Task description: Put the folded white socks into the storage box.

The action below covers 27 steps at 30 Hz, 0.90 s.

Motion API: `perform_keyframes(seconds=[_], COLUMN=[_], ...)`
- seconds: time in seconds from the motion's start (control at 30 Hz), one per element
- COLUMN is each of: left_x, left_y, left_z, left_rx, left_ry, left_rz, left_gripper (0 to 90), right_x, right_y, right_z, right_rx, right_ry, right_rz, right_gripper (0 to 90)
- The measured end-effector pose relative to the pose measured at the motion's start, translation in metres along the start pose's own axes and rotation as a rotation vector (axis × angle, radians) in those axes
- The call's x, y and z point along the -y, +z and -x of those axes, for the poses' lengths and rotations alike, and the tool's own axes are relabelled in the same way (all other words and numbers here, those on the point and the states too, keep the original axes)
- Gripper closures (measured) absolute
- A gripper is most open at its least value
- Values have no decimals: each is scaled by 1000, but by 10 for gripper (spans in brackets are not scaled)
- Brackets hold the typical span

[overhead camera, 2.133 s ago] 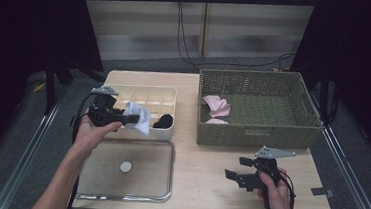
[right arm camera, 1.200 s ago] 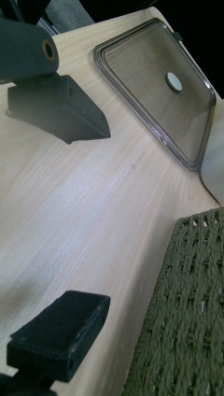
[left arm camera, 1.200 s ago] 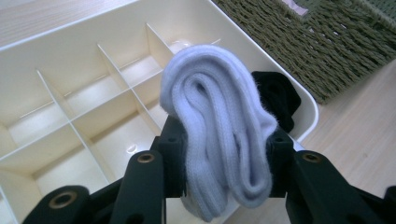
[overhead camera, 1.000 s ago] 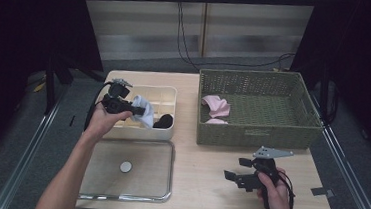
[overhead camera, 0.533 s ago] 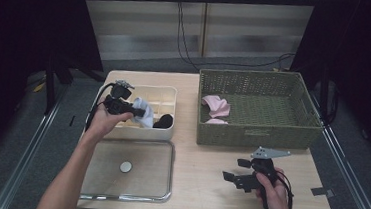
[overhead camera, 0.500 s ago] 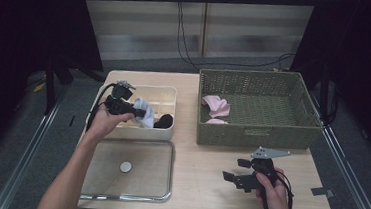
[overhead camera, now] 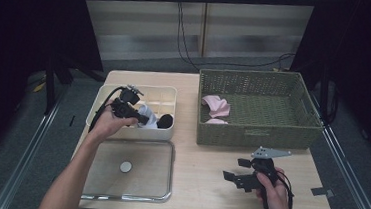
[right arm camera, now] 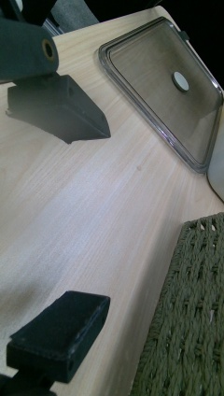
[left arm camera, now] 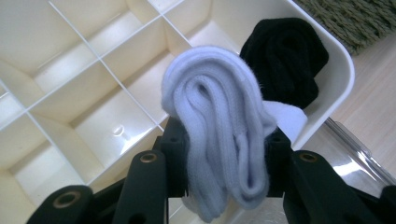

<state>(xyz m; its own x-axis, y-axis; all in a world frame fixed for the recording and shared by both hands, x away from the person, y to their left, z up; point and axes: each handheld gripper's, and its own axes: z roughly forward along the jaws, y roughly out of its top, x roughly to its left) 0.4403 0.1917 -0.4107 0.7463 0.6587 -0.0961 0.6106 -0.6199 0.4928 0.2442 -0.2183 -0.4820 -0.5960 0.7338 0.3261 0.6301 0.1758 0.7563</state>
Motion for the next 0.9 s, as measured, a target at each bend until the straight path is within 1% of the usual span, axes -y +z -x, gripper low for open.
perform_keyframes(seconds=[0.03, 0.07, 0.13, 0.2, 0.23, 0.3, 0.33, 0.4, 0.47, 0.5, 0.57, 0.6, 0.7, 0.8, 0.83, 0.9], left_x=[-1, -2, -4, -6, -6, -6, -6, -6, -6, -6, -7, -7, -7, -7, -7, -8], left_y=[1, 1, 1, 2, 2, 4, 5, 7, 8, 10, 12, 14, 20, 22, 22, 26], left_z=[1, 2, 3, 3, 3, 2, 2, 1, 1, 2, 1, 0, 3, 1, 1, 2], left_rx=[0, 7, 6, 10, 19, 24, 29, 32, 36, 39, 42, 46, 23, 30, 35, 25], left_ry=[20, 15, 20, 10, 9, 7, -10, -4, -11, -21, -11, -19, -4, -17, -26, -22], left_rz=[-19, -36, -60, -68, -71, -81, -79, -90, -95, -93, -115, -117, -137, -144, -154, -166], left_gripper=[630, 632, 634, 635, 635, 636, 637, 639, 639, 640, 641, 642, 644, 646, 647, 651], right_x=[0, 0, 0, 0, 0, 0, 0, 0, 0, 0, 0, 0, 0, 0, 0, 0], right_y=[0, 0, 0, 1, 0, 0, 0, 0, 1, 1, 1, 1, 1, 1, 2, 2], right_z=[0, 0, 0, 0, 0, 0, 0, 0, 0, -1, -1, -1, -1, 0, 0, -1], right_rx=[1, 2, 4, 4, 4, 4, 4, 8, 5, 2, 3, 3, 5, 7, 5, 4], right_ry=[4, 6, 6, 7, 9, 5, 9, 12, 9, 9, 8, 12, 11, 12, 9, 11], right_rz=[-1, -3, -2, -3, -3, -2, -2, -3, -7, -8, -8, -7, -5, -9, -8, -13], right_gripper=[160, 160, 160, 161, 160, 160, 160, 161, 160, 160, 160, 160, 160, 160, 160, 160])
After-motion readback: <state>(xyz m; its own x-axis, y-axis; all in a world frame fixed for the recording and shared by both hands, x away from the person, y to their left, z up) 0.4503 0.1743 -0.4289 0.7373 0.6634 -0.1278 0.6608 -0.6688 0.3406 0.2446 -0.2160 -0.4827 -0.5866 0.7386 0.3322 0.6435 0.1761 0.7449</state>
